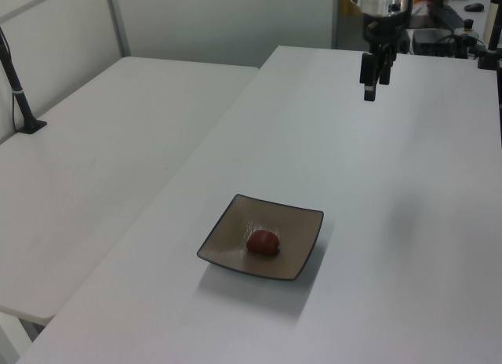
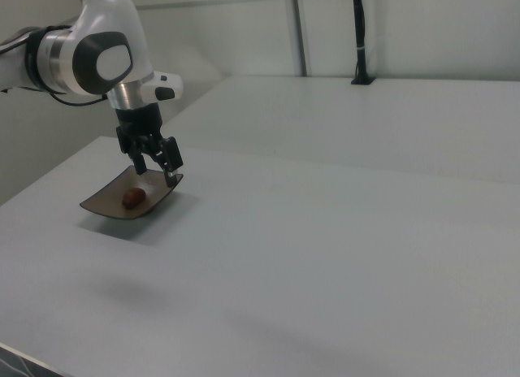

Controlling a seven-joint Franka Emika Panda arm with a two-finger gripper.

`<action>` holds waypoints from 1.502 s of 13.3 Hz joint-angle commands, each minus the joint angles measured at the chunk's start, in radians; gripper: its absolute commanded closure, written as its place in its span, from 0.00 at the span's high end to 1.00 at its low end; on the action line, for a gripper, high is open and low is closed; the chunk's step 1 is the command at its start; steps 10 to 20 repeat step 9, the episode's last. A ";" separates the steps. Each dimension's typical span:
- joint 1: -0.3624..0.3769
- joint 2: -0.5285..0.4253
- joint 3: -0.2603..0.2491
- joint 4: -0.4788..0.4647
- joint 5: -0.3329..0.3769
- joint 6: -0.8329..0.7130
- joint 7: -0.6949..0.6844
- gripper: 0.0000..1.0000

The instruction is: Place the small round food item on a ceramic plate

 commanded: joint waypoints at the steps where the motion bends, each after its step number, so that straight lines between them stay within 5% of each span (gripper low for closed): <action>1: -0.032 -0.028 -0.004 -0.045 0.026 0.035 -0.020 1.00; 6: -0.060 -0.023 0.001 -0.029 -0.027 0.035 -0.012 1.00; 20: -0.060 -0.002 0.001 -0.016 -0.032 0.042 -0.012 1.00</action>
